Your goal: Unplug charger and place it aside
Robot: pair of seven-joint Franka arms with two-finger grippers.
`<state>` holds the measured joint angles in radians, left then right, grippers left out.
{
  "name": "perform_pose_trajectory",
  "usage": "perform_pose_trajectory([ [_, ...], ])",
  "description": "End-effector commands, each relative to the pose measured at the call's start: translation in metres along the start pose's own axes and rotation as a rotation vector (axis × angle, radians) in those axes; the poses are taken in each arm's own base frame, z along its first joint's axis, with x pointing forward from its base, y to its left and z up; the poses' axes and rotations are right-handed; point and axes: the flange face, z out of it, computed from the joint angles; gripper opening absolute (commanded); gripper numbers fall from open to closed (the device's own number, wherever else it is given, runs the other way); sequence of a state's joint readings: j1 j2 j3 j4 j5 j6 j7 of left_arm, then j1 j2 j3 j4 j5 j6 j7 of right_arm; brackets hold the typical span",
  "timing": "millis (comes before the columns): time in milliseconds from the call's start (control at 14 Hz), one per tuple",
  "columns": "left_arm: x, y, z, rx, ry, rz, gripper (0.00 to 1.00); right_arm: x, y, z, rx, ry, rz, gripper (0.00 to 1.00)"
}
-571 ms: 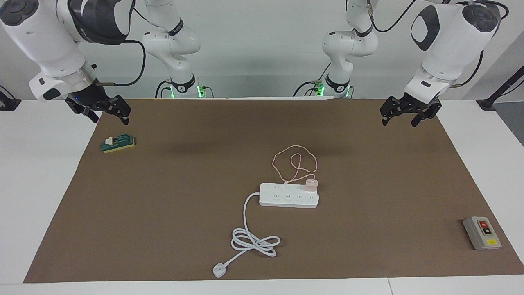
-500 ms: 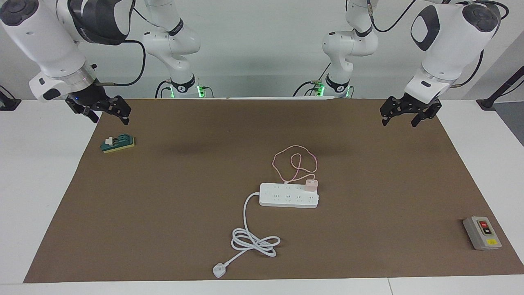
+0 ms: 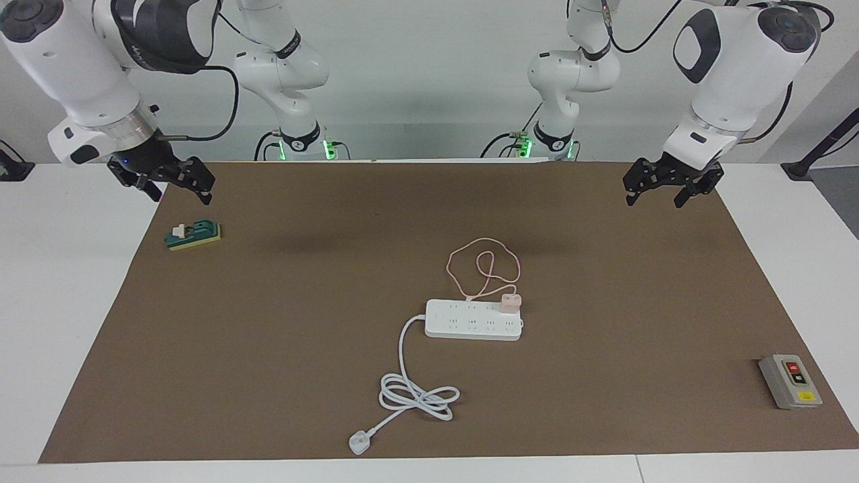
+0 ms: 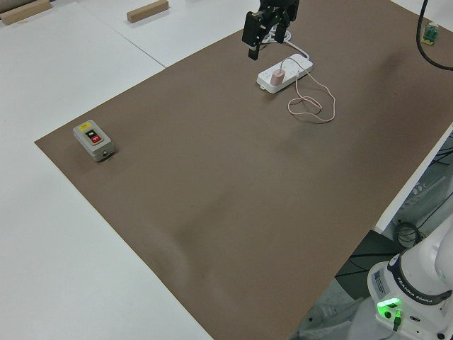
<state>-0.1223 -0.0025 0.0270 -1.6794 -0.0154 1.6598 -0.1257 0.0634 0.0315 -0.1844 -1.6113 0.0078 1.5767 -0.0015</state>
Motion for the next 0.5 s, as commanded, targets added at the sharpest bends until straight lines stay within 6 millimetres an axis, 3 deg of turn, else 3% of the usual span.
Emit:
perform_pose_trajectory([
  [0,0.0,0.01,0.0,-0.005,-0.009,-0.168,1.0,0.001,-0.004,-0.003,0.009,0.012,0.011,1.0],
  [429,0.001,0.016,-0.018,-0.028,0.019,-0.542,1.0,0.001,-0.004,-0.001,0.008,0.005,0.011,1.0],
])
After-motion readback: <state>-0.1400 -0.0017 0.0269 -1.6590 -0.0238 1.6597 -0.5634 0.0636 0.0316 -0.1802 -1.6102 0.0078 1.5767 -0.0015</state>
